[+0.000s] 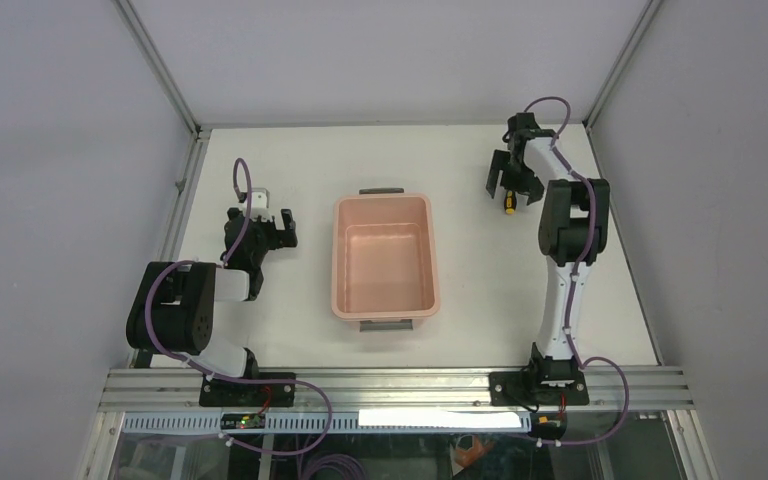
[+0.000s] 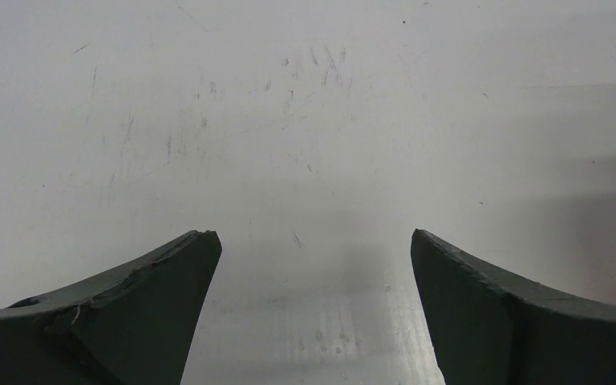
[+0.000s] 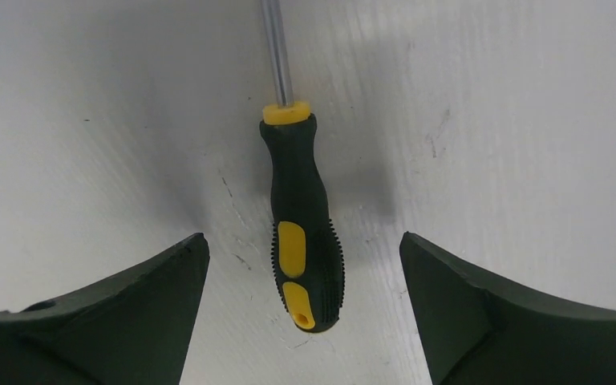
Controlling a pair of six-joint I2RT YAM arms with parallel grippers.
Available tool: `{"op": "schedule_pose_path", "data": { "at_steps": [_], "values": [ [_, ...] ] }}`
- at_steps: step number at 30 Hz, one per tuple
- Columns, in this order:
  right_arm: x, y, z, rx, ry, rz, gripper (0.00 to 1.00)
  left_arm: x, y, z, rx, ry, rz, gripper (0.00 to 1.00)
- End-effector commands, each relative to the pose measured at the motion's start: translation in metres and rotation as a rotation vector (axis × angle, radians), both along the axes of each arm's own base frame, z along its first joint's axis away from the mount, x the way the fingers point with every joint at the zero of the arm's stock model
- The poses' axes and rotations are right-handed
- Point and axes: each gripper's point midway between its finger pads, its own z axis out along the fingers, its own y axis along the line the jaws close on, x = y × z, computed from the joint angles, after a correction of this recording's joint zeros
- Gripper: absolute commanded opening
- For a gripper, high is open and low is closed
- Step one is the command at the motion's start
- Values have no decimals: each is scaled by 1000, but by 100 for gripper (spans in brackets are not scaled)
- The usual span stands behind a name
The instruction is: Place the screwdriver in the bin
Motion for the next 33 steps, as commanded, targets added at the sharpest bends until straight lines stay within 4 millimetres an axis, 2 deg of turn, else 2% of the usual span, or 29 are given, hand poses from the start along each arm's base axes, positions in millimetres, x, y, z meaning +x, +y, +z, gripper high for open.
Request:
{"op": "schedule_pose_path", "data": {
  "at_steps": [1, 2, 4, 5, 6, 8, 9, 14, 21, 26, 28, 33],
  "values": [
    [5, 1, 1, 39, 10, -2, 87, 4, -5, 16, -20, -54, -9, 99],
    [3, 2, -4, 47, 22, -9, 80, 4, -5, 17, -20, -54, -10, 99],
    [-1, -1, -13, 49, 46, -41, 56, 4, -5, 16, -20, -54, -9, 99],
    [-4, -2, -14, 41, 63, -54, 33, 4, -5, 17, -20, -55, -10, 99],
    [-5, -2, -13, 41, 66, -56, 20, 4, -6, 17, -20, -54, -11, 99],
    [-3, -1, -4, 47, 43, -51, 3, 4, -5, 16, -20, -54, -11, 99],
    [-1, 0, 5, 54, 25, -42, 0, 4, -5, 17, -20, -54, -11, 99],
    [-1, -1, 78, 54, -99, -24, 0, 4, -5, 17, -20, -54, -10, 99],
    [-43, -1, 179, 66, -226, -46, 0, 4, -5, 16, -20, -54, -10, 99],
    [-75, 12, 226, 89, -299, -67, 0, 4, -5, 16, -20, -54, -9, 99],
    [-89, 30, 237, 91, -316, -52, 0, 4, -5, 16, -20, -53, -10, 99],
    [-120, 121, 268, 199, -396, 90, 0, 4, -5, 17, -20, -55, -10, 99]
  ]
}}
